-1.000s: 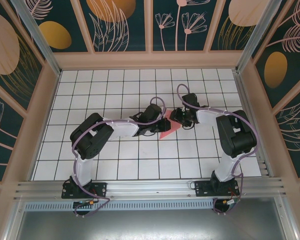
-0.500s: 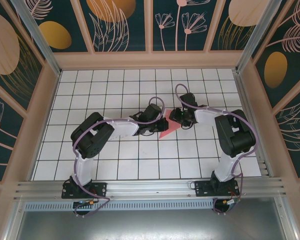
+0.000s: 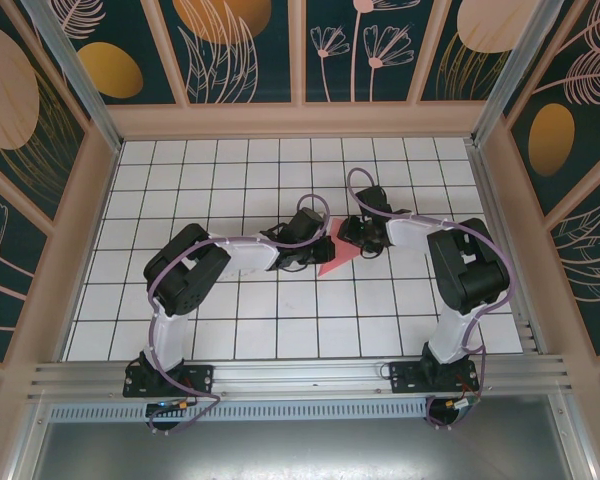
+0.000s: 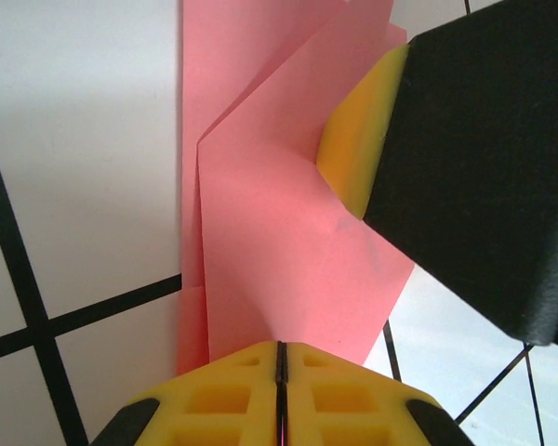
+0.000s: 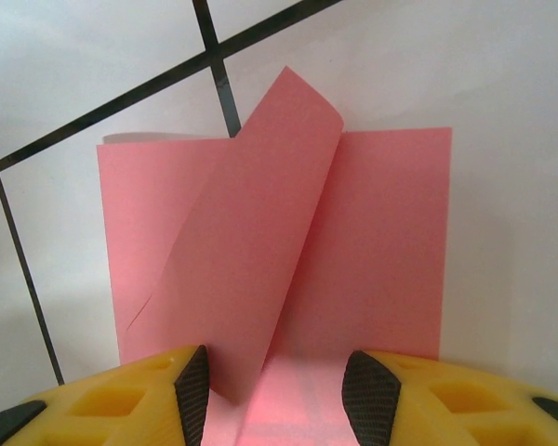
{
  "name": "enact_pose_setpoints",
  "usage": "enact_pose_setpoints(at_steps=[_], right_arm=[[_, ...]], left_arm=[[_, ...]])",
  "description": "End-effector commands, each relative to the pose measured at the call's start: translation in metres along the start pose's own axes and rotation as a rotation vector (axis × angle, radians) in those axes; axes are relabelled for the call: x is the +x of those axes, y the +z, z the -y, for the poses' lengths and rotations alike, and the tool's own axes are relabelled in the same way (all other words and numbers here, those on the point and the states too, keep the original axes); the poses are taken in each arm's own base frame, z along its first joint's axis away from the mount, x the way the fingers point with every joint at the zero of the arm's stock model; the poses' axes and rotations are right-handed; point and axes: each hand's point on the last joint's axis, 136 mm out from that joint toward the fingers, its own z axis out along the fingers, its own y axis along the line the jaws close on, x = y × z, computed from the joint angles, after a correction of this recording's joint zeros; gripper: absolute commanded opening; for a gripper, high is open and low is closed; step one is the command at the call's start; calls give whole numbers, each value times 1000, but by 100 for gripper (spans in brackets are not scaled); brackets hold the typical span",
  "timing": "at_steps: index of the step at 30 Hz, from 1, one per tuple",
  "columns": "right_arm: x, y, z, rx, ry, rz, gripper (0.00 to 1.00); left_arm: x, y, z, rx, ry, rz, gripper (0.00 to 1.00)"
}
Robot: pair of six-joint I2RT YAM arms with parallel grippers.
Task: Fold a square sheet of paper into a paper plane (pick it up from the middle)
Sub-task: Fourth fold the wing at the center of the table.
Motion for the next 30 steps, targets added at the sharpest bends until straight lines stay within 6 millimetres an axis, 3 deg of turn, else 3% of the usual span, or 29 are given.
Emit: enact_pose_setpoints(at_steps=[1,15,19,24,27,30], right_arm=[[83,37,112,385,44,-239,51],[94,40,115,388,52,-267,52],[100,40,93,293,14,-293,51],[104,28,52,156,-52,-295,51],[104,22,39,115,-62,-293,51],[103,18,28,68,-70,-289,51]], left_arm=[[-2,6,-11,-43,7,-1,11],[2,7,-24,-92,-1,-11,9],[1,-7,-13,-46,2,-2,11],[-7,-45,11,52,5,49,17],[-10,-64,8,58,-15,89,22],[-1,-69,-9,52,-58,97,29]])
